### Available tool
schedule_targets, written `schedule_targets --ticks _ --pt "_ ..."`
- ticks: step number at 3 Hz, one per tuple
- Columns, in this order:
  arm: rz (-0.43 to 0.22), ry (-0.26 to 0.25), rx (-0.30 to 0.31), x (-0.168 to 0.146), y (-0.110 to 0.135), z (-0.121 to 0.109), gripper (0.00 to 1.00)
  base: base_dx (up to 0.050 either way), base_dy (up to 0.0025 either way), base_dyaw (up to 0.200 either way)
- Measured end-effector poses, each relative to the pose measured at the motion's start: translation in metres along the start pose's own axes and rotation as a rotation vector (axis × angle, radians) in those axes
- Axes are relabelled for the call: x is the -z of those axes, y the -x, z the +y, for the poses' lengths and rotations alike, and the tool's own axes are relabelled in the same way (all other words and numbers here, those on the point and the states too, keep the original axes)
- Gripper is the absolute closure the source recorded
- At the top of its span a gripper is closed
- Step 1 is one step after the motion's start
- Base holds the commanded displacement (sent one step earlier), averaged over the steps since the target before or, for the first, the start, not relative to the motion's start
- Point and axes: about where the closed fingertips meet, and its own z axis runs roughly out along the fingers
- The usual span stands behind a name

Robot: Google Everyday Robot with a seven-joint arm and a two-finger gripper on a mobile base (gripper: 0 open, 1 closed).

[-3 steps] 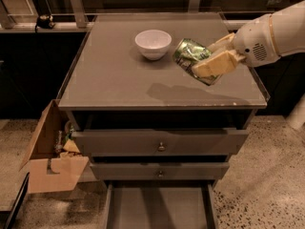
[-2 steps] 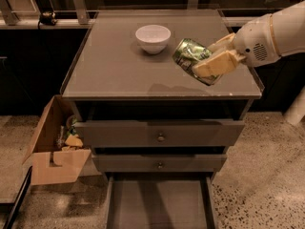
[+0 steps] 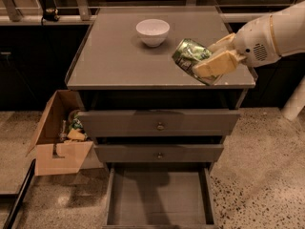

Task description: Place green can into bottom drawer

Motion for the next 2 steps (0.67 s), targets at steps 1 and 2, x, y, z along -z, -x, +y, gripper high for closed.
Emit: schedule_targets --ticks 1,2 --pt "-0.017 -0.048 -0.017 -0.002 -0.006 0.008 1.00 0.000 0.00000 0.000" --pt "-0.065 -0.179 -0.075 -0.003 -0.030 0.043 1.00 0.000 0.00000 0.000"
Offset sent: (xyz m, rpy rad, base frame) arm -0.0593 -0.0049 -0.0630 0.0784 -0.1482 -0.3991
